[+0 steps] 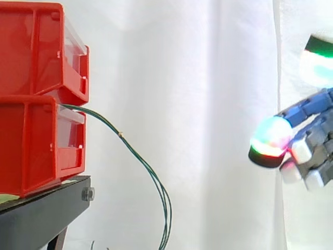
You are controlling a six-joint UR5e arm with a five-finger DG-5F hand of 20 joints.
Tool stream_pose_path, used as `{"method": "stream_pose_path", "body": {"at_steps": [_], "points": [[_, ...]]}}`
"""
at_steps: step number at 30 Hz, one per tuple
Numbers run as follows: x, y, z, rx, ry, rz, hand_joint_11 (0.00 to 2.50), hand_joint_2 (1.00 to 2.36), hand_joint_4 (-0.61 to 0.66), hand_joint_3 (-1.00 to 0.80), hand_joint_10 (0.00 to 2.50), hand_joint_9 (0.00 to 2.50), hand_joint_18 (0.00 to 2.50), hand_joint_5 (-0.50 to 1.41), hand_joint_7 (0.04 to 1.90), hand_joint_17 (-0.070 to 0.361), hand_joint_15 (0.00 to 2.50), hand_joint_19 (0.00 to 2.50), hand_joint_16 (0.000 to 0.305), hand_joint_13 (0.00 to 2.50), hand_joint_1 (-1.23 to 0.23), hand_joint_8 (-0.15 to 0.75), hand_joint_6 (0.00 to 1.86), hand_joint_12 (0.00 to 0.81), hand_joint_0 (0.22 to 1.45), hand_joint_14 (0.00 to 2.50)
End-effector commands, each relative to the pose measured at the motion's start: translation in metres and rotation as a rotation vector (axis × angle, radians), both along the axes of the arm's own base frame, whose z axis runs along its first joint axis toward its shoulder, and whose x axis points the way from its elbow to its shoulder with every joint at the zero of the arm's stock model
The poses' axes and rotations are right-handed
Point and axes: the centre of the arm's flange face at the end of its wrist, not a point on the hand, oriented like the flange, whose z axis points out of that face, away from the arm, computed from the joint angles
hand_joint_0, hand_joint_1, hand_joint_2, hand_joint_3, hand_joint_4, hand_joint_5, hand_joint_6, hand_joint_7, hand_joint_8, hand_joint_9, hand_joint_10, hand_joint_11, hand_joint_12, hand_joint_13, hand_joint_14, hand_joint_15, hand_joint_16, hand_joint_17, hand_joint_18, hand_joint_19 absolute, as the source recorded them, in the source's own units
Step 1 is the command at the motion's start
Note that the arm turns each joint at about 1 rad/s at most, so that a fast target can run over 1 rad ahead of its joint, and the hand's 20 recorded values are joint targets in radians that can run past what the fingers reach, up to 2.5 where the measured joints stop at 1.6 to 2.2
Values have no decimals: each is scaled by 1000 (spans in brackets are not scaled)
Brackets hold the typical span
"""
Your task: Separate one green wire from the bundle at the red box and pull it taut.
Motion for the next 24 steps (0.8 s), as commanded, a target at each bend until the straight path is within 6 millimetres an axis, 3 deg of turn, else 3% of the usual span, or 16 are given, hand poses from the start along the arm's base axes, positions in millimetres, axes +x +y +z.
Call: {"method": "stream_pose_path", "body": {"at_steps": [1,19,20,24], "points": [[7,1,-12,30,-14,3,392,1003,288,-456,9,824,606,-170,831,96,252,361,43,634,-564,280,503,313,585,10],[15,0,-15,-14,-52,-24,393,1003,290,-455,9,828,618,-170,831,96,258,370,43,650,-562,284,503,314,586,10],[23,0,-39,-4,-46,-27,385,1004,290,-454,9,828,618,-170,832,96,256,369,43,650,-562,283,503,314,586,10],[32,2,-57,16,-60,-23,394,1003,291,-455,9,831,620,-170,832,96,260,377,43,653,-560,285,503,313,586,8]]}}
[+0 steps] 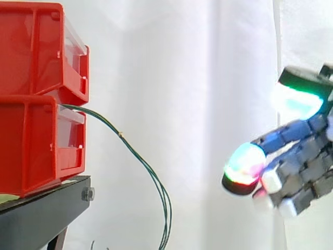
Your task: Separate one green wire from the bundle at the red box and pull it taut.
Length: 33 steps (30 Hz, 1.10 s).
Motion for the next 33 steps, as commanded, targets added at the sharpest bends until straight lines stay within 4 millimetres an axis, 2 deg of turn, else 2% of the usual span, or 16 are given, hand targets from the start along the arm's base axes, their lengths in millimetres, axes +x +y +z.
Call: {"method": "stream_pose_path", "body": {"at_steps": [1,11,14,15,17,33], "points": [[7,4,-17,8,-8,3,391,1003,291,-457,9,831,622,-170,829,96,264,377,43,655,-559,284,503,313,587,9],[10,0,-15,-80,-26,-63,395,1004,293,-454,12,852,635,-170,830,95,275,377,42,681,-558,288,503,311,586,9],[13,0,-24,-87,-26,-71,390,1003,293,-458,9,854,639,-170,828,95,279,381,42,684,-557,288,503,312,587,9],[17,1,-35,-83,-24,-69,394,1003,292,-457,9,854,639,-170,829,95,276,384,42,686,-557,287,503,311,587,9],[20,2,-37,-71,-50,-75,393,1004,290,-458,9,854,640,-170,829,95,273,383,42,686,-556,287,503,311,587,9],[23,-5,-32,-121,-77,-152,399,1003,292,-457,9,848,634,-170,828,95,272,374,42,666,-555,287,503,314,587,10]]}}
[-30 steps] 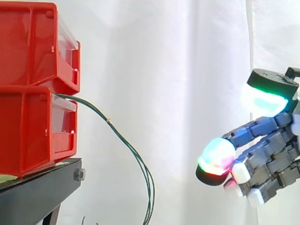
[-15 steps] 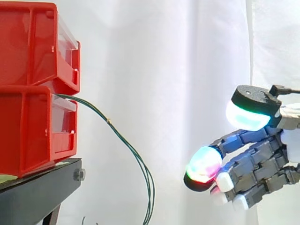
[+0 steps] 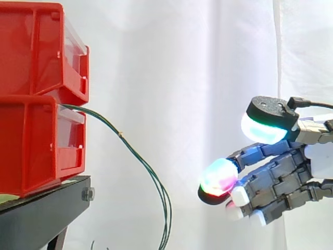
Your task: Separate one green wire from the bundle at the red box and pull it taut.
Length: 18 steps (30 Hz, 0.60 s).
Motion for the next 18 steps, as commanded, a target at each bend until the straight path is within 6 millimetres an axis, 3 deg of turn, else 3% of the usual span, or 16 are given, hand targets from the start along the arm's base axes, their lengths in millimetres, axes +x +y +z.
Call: {"method": "stream_pose_path", "body": {"at_steps": [1,10,14,18], "points": [[2,-1,2,-5,-20,-15,398,1003,290,-458,12,848,634,-170,826,95,272,381,42,666,-555,288,503,315,587,10],[6,3,-5,-18,-28,-13,393,1003,290,-458,10,847,635,-170,827,95,266,377,42,667,-554,291,502,316,587,9],[29,5,-18,14,-49,-4,394,1003,290,-458,9,847,633,-171,823,95,266,385,42,665,-554,289,503,315,587,9],[35,10,-11,62,-6,27,391,1003,284,-459,9,837,625,-171,822,95,271,383,42,658,-565,288,503,316,585,9]]}}
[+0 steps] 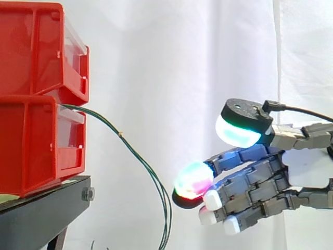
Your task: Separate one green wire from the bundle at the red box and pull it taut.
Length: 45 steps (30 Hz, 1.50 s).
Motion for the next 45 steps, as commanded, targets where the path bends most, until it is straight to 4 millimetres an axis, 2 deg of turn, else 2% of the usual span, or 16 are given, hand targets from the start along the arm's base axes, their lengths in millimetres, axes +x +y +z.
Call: {"method": "stream_pose_path", "body": {"at_steps": [1,9,10,14,22,27,34,37,38,45], "points": [[5,4,3,24,37,19,397,1003,283,-458,10,836,623,-171,822,95,276,375,42,657,-569,288,503,317,584,9],[15,10,4,34,-28,17,389,1004,284,-461,9,832,618,-172,824,95,277,384,42,657,-572,286,503,313,584,9],[19,12,-3,35,-40,17,397,1003,284,-461,9,832,618,-172,825,95,276,384,42,657,-572,288,503,314,584,9],[26,17,-11,36,-60,22,393,1003,287,-461,11,839,623,-172,822,95,277,386,42,673,-568,286,503,312,585,9],[28,21,-12,38,-69,16,393,1003,289,-457,10,853,628,-171,823,95,279,393,42,683,-565,288,503,313,585,9],[31,23,-35,55,-69,20,392,1003,290,-457,11,853,635,-171,822,95,283,392,42,687,-562,289,503,312,585,9],[35,24,-30,60,-83,25,393,1003,293,-459,11,855,638,-172,823,95,280,391,42,690,-560,288,503,311,586,9],[46,27,-43,69,-97,49,397,1003,288,-457,10,854,639,-171,821,95,283,391,42,690,-559,290,503,310,586,11],[49,28,-54,75,-96,54,392,1005,288,-457,9,854,639,-171,822,95,286,392,42,690,-559,291,503,311,585,11],[64,33,-36,88,-133,66,394,1004,293,-458,10,854,639,-169,834,95,285,392,42,693,-559,288,503,310,586,10]]}}
